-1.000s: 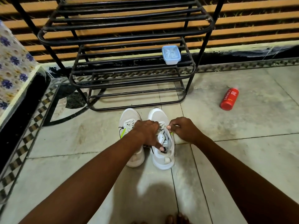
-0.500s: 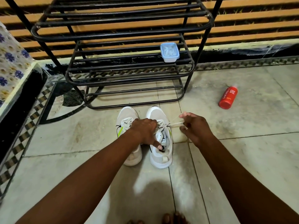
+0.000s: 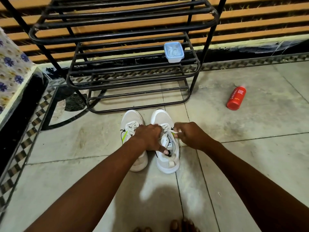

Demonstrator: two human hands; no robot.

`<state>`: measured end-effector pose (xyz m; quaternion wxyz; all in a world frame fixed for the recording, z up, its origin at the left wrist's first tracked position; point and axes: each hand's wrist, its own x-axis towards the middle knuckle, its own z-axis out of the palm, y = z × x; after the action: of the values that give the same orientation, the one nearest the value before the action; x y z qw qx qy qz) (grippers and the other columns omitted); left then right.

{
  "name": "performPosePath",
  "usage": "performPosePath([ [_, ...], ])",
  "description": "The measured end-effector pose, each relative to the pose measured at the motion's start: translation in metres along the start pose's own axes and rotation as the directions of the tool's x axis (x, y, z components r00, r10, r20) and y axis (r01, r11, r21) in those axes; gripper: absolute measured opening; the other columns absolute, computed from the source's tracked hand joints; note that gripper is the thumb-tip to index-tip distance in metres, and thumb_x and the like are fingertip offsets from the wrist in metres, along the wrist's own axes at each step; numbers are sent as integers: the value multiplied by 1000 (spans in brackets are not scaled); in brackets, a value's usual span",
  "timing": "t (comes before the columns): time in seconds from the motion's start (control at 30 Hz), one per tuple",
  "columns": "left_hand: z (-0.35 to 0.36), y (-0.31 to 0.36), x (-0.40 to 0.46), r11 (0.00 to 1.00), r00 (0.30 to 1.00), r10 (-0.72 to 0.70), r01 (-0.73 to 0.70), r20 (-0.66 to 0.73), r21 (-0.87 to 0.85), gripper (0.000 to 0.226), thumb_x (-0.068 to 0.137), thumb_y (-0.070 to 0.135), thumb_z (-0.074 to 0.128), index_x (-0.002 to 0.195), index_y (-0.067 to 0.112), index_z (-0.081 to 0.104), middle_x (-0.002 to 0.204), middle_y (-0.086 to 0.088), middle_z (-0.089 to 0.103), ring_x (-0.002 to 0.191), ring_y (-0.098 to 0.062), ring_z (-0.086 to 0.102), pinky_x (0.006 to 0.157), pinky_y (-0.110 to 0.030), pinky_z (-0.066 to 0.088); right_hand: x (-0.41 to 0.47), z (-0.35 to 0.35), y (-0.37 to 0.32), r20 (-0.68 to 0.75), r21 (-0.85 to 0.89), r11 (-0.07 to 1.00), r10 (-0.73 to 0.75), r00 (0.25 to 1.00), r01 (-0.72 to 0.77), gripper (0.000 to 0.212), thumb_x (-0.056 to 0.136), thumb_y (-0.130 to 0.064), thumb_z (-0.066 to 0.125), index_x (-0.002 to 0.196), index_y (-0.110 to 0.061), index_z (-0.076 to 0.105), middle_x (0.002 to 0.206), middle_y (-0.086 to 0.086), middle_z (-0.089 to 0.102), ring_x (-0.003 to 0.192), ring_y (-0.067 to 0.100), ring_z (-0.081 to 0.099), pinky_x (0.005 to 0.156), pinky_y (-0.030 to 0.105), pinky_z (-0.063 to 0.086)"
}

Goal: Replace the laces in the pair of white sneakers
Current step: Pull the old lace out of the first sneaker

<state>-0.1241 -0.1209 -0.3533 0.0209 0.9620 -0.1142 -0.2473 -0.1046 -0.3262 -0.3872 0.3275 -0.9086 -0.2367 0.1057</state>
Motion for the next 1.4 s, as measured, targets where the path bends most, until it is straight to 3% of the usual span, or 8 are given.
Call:
performPosePath([
  [0.37, -2, -1, 1, 1000, 1000, 4, -4, 3, 13, 100, 65, 82, 75, 138, 20, 49, 136, -7, 58, 129, -29, 54, 100, -39, 43, 1, -1, -22, -402, -99, 995, -25, 915, -16, 22, 89, -17, 61, 82, -33, 47, 127, -12, 48, 113, 17, 35, 82, 43, 33],
  [0.53, 1, -4, 3, 1000, 1000, 11, -11, -18, -1, 98, 61, 84, 76, 132, 20, 53, 131, -5, 61, 124, -28, 57, 95, -39, 45, 5, -40, -33, -635, 430, 887, 167, 754, 166, 12, 91, 2, 57, 82, -6, 56, 102, 1, 70, 106, 20, 64, 89, 46, 49],
  [0.67, 1, -4, 3, 1000, 1000, 14, -14, -20, -4, 97, 61, 83, 77, 132, 20, 53, 132, -3, 61, 125, -28, 57, 95, -40, 45, 10, -47, -42, -436, 808, 552, 328, 838, 204, 19, 100, 3, 48, 85, -7, 50, 84, 16, 67, 67, 24, 65, 62, 35, 54],
  [0.8, 2, -4, 2, 1000, 1000, 3, -3, -16, -19, 100, 61, 81, 79, 136, 21, 51, 134, -4, 60, 127, -29, 56, 100, -41, 46, 8, -34, -11, -283, 194, 975, -53, 958, 112, 16, 98, -2, 50, 88, -14, 52, 79, 7, 64, 61, 13, 53, 59, 30, 41],
  [0.97, 2, -4, 4, 1000, 1000, -1, 1, -6, -20, 102, 60, 83, 78, 137, 21, 50, 136, -6, 59, 128, -30, 55, 98, -41, 44, 0, -15, 8, 109, -235, 941, -224, 968, 244, 22, 96, -30, 49, 97, -14, 65, 84, 2, 67, 76, 22, 59, 73, 32, 43],
  [1.13, 1, -4, 2, 1000, 1000, -1, 0, -14, -25, 100, 63, 82, 77, 138, 21, 50, 134, -4, 59, 127, -29, 55, 93, -38, 43, 8, -20, -19, -362, -234, 949, -285, 888, 209, 18, 79, 6, 59, 80, -11, 66, 75, 1, 57, 76, 19, 40, 62, 39, 40],
  [1.3, 1, -5, 1, 1000, 1000, -7, 7, -20, -29, 103, 60, 83, 78, 138, 21, 51, 134, -4, 60, 126, -29, 56, 95, -40, 46, 3, -60, -43, -777, 194, 978, 111, 619, 69, 23, 93, -3, 55, 79, -19, 62, 81, -3, 63, 87, 21, 53, 76, 41, 45],
  [1.4, 2, -4, 2, 1000, 1000, -6, 6, -19, -24, 102, 60, 83, 78, 137, 21, 52, 133, -4, 61, 125, -29, 57, 94, -40, 46, -2, -66, -46, -593, 697, 681, 370, 715, 225, 26, 103, -8, 48, 82, -18, 59, 82, 2, 67, 81, 23, 66, 75, 45, 56],
])
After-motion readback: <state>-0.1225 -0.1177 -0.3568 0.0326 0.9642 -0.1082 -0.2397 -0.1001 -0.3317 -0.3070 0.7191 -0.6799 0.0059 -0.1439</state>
